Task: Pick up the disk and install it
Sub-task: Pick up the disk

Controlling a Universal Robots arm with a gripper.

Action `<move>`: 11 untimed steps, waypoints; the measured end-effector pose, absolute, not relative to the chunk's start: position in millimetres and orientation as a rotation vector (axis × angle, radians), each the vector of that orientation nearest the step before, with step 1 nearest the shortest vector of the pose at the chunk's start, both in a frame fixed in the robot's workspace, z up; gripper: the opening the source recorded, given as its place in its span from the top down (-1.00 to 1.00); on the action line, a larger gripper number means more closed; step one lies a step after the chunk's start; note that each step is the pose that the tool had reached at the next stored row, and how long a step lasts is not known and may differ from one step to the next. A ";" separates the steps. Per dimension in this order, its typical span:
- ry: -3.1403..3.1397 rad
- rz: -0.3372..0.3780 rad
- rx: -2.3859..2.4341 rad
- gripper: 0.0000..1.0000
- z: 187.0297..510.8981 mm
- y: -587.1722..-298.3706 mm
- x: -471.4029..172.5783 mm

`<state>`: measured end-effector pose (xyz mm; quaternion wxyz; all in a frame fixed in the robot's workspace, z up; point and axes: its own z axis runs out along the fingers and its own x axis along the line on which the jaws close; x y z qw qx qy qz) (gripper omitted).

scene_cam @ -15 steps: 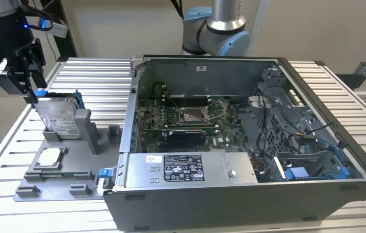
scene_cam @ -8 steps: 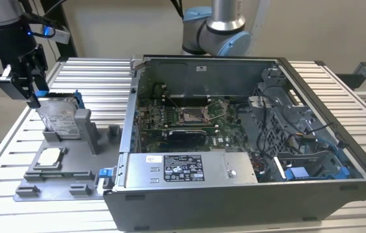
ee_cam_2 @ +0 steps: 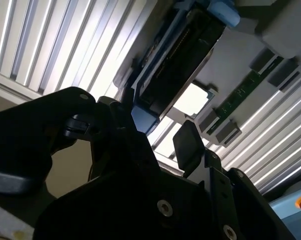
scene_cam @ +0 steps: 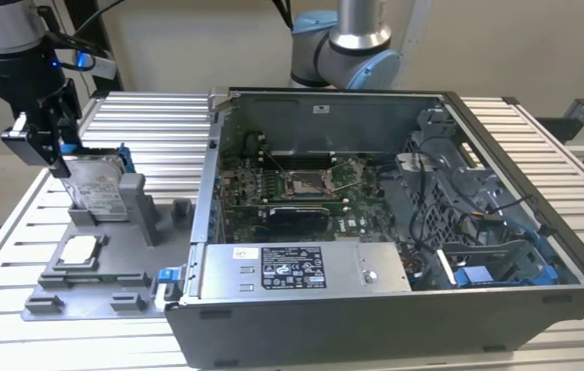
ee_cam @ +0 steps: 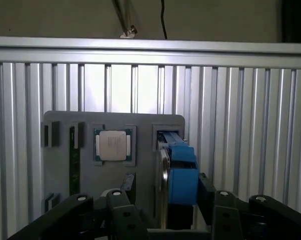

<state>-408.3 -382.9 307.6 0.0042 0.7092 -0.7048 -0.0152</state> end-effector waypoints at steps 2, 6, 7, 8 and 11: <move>-2.209 -0.048 2.222 -1.00 304.1 -382.5 -408.1; -2.209 -0.050 2.223 -1.00 298.6 -381.1 -408.2; -2.210 -0.051 2.223 -1.00 297.9 -380.6 -408.1; -2.210 -0.051 2.224 -1.00 297.2 -380.1 -408.1; -2.210 -0.052 2.224 -1.00 295.3 -378.2 -408.2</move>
